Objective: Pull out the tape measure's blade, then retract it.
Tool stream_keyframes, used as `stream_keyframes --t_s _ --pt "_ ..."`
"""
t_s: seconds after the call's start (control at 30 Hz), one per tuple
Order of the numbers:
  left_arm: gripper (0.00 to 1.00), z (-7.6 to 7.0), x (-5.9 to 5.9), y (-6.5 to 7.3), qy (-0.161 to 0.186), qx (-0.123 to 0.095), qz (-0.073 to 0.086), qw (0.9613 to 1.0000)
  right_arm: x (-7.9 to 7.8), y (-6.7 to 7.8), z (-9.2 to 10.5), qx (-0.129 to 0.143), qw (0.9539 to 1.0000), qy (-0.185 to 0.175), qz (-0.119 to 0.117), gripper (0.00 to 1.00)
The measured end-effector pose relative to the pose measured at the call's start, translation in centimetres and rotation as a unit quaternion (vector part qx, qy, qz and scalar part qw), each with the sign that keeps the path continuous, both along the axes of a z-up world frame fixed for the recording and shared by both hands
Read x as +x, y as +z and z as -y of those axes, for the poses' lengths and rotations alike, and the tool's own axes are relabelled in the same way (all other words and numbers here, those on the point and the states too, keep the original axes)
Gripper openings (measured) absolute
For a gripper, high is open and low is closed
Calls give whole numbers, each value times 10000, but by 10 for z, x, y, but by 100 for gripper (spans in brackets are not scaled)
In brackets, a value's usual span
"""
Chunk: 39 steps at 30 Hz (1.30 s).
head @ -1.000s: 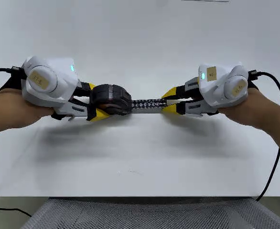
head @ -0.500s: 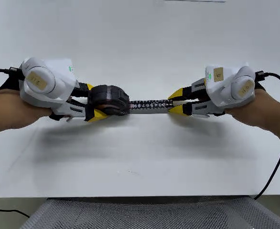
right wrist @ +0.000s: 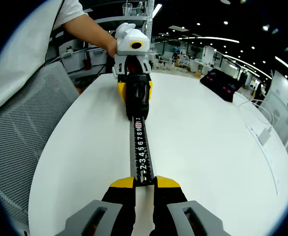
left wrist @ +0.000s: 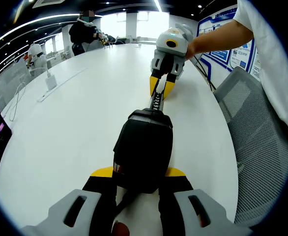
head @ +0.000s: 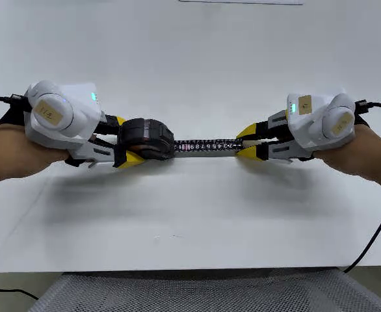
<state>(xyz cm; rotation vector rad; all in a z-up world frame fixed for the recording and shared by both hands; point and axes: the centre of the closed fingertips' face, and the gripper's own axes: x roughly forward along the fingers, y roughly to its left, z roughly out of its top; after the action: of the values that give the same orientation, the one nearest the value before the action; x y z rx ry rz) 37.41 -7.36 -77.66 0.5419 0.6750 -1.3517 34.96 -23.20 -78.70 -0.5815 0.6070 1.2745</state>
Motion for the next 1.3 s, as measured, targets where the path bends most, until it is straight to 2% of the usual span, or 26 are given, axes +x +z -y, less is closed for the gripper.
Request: stream_keyframes --t_s 1.3 --pt "28 1 0 0 -11 21 9 10000 -8 -1 50 -326 9994 -128 -34 9"
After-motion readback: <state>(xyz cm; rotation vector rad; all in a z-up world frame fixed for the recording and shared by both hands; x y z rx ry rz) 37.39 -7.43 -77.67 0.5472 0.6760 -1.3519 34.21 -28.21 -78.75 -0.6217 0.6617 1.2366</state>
